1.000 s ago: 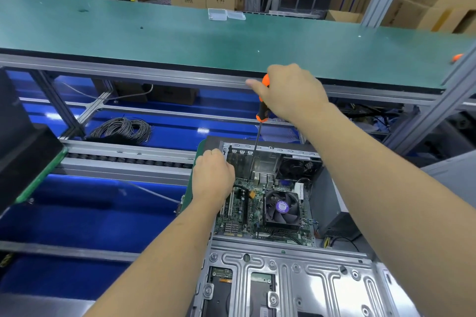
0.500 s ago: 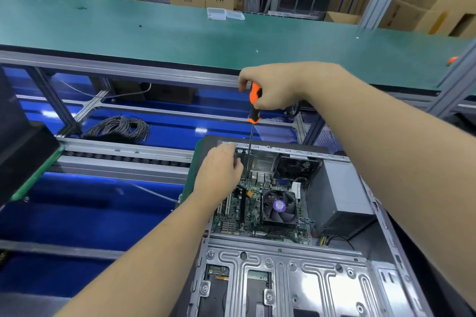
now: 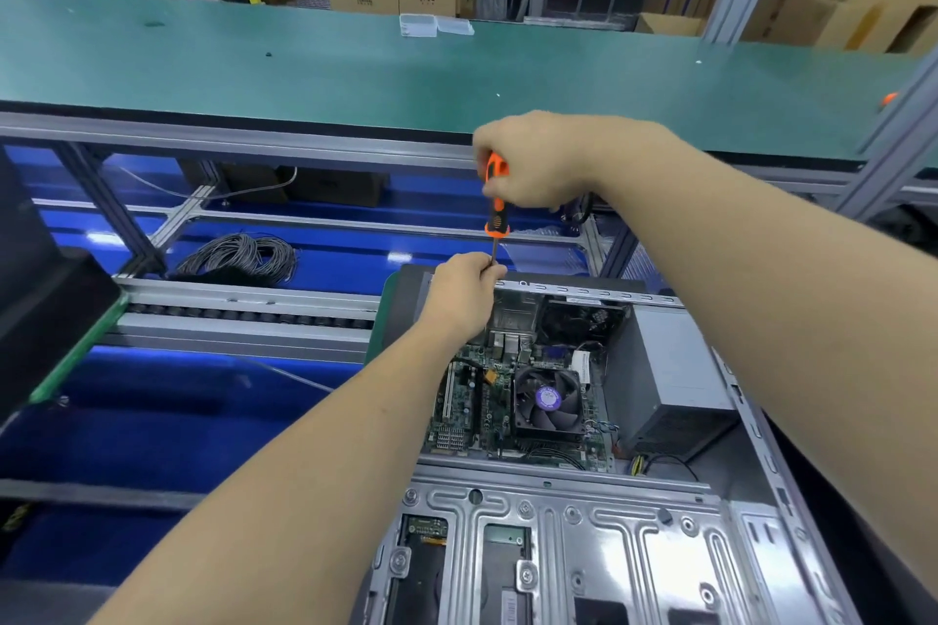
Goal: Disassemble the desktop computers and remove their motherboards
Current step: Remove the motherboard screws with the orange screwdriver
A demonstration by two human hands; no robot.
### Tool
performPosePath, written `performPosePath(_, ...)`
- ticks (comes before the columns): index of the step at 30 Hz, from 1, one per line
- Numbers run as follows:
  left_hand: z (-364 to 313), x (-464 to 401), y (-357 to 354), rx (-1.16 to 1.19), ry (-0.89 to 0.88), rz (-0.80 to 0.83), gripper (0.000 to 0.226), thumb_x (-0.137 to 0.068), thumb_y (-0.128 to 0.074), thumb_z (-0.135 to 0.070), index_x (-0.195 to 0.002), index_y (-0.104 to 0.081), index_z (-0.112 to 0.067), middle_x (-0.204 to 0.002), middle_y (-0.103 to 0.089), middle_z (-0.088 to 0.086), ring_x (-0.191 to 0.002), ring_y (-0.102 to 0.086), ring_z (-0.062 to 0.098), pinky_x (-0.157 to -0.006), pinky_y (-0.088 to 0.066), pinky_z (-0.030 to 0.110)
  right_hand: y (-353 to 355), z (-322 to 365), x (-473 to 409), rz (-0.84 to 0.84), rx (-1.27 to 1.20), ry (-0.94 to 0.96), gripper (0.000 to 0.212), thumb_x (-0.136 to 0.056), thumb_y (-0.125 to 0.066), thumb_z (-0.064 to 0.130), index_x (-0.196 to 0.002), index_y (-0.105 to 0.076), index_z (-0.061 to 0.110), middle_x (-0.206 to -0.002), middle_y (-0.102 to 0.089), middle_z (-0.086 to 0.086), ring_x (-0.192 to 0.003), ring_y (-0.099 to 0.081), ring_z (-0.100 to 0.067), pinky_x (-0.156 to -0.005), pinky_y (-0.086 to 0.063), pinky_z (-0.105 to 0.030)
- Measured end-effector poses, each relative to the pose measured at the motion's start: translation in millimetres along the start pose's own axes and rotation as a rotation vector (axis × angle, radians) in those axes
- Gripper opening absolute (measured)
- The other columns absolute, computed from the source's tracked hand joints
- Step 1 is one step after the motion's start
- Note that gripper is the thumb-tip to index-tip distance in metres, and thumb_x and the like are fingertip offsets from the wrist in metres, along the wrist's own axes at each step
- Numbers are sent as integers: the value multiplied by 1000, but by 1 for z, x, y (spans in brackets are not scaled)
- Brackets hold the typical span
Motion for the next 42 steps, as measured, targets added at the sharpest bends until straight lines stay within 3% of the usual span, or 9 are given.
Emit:
performPosePath(8, -1, -2, -5, -60, 7, 14, 30, -106, -48, -25, -94, -63, -2, -63, -47, -2, -56, -39, 13, -49, -28, 26, 2, 2, -2, 39, 75, 26, 27, -94, -61, 35, -115, -52, 21, -104, -55, -5, -80, -62, -31, -72, -54, -43)
performPosePath(12, 1, -3, -5, -70, 10, 23, 31, -106, -48, -27, -95, -63, -1, -63, -47, -2, -54, -38, 12, -48, -27, 23, 8, -5, -2, 21, 33, -48, 39, -97, -54, 47, -101, -59, 8, -79, -67, -8, -46, -66, -25, -56, -55, -36)
performPosePath(14, 1, -3, -6, -65, 10, 27, 32, -106, -48, -27, -96, -63, -1, -65, -50, -1, -56, -39, 13, -50, -29, 24, 6, -2, -5, 40, 50, 14, 20, -95, -60, 27, -110, -57, 15, -90, -63, -3, -57, -66, -20, -64, -55, -35)
performPosePath(18, 2, -4, -8, -65, 1, 46, 30, -106, -47, -26, -101, -65, -2, -72, -56, 2, -59, -42, 14, -51, -32, 26, 8, -7, -4, 8, 78, -62, 48, -93, -57, 56, -98, -55, 7, -74, -63, -7, -53, -67, -26, -60, -55, -35)
performPosePath(22, 2, -5, -7, -66, 5, 36, 30, -106, -48, -25, -95, -63, -1, -70, -52, 1, -63, -43, 18, -52, -31, 24, 2, -2, -6, 37, 83, 50, 28, -91, -65, 24, -117, -56, 24, -103, -54, -2, -88, -61, -30, -71, -46, -35)
performPosePath(32, 3, -5, -11, -64, 25, 49, 30, -106, -48, -25, -99, -64, -1, -72, -53, 3, -62, -42, 19, -56, -33, 34, 8, -13, -2, -30, 92, -83, 55, -90, -57, 63, -107, -57, 11, -78, -59, -5, -58, -62, -26, -58, -48, -33)
performPosePath(37, 1, -6, -12, -82, 19, 65, 28, -106, -47, -25, -98, -62, -3, -75, -53, 4, -69, -46, 22, -61, -34, 32, 8, -7, -4, 48, 110, 9, 31, -93, -63, 35, -118, -52, 21, -103, -56, -4, -82, -63, -32, -75, -52, -42)
performPosePath(40, 0, -6, -13, -120, 3, 69, 28, -106, -47, -25, -89, -58, -6, -69, -48, 0, -64, -44, 19, -55, -31, 29, 13, -13, -1, 28, 120, -107, 51, -94, -54, 58, -99, -57, 7, -61, -65, -1, -50, -64, -25, -56, -48, -33)
performPosePath(42, -1, -6, -13, -139, -3, 63, 29, -106, -47, -25, -83, -53, -8, -67, -46, -1, -60, -41, 15, -52, -29, 27, 10, -12, -5, 22, 115, -45, 31, -98, -57, 39, -95, -62, 8, -69, -68, -5, -68, -69, -29, -68, -55, -40)
Point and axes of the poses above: each hand's wrist, its own x-axis away from the middle knuckle, its own y-axis out of the back of the hand, z = x × y, the point moved 6 cm from there along -x, towards the middle knuckle
